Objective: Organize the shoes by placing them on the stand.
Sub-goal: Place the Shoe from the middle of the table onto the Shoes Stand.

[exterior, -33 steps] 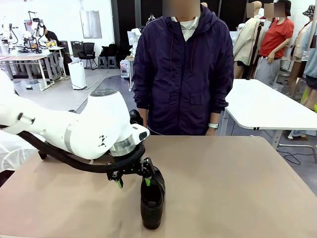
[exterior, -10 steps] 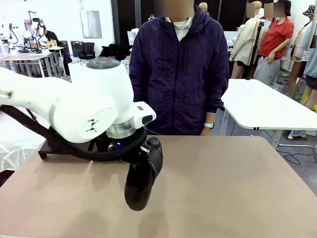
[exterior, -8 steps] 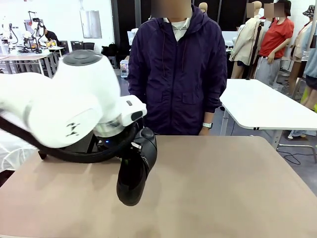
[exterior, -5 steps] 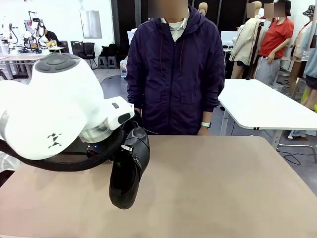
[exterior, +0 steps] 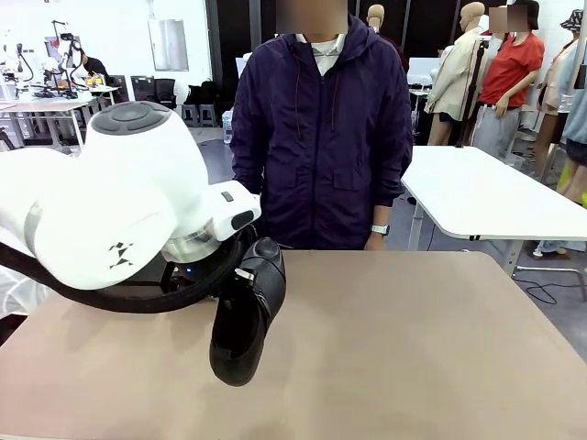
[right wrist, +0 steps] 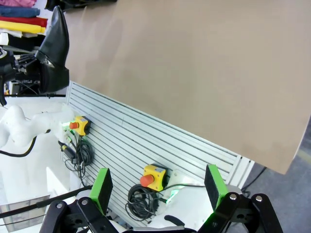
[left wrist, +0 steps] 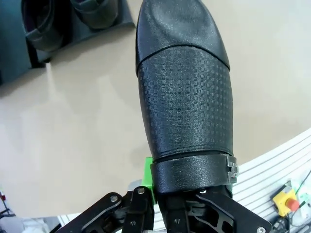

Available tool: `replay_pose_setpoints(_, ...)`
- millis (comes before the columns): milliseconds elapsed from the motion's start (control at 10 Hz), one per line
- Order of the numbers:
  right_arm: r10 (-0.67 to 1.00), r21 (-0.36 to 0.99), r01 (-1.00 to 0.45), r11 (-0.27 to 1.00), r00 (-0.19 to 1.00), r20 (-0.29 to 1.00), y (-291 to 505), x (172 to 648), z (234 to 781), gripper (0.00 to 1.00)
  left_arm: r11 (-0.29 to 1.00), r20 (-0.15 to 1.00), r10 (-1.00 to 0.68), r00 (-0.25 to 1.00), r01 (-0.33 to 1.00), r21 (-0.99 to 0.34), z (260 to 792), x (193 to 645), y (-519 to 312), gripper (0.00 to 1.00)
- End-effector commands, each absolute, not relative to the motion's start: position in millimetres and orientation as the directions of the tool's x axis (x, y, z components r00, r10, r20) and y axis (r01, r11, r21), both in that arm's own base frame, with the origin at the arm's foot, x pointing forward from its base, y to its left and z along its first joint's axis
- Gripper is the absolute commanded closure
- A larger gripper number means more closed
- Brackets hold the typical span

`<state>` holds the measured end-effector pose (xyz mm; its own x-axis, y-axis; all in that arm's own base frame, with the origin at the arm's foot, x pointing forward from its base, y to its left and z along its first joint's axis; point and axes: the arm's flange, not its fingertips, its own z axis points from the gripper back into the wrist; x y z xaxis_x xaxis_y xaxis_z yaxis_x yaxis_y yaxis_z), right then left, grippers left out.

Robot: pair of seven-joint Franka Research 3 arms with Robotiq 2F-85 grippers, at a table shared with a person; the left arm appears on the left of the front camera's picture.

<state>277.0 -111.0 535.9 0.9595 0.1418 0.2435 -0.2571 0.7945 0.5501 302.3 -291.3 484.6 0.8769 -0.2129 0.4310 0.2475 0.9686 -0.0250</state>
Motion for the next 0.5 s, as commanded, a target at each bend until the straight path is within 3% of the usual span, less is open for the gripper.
replay_pose_setpoints(0,0.154,0.552,-0.274,0.787,0.955,0.254,-113,278,540,0.00,0.980,0.514,-0.163,0.842,0.200,-0.016,500,310,-232,1.00)
replay_pose_setpoints(400,0.154,0.552,-0.274,0.787,0.955,0.254,-113,278,540,0.00,0.976,0.600,-0.176,0.781,0.216,0.005,505,343,-94,1.00)
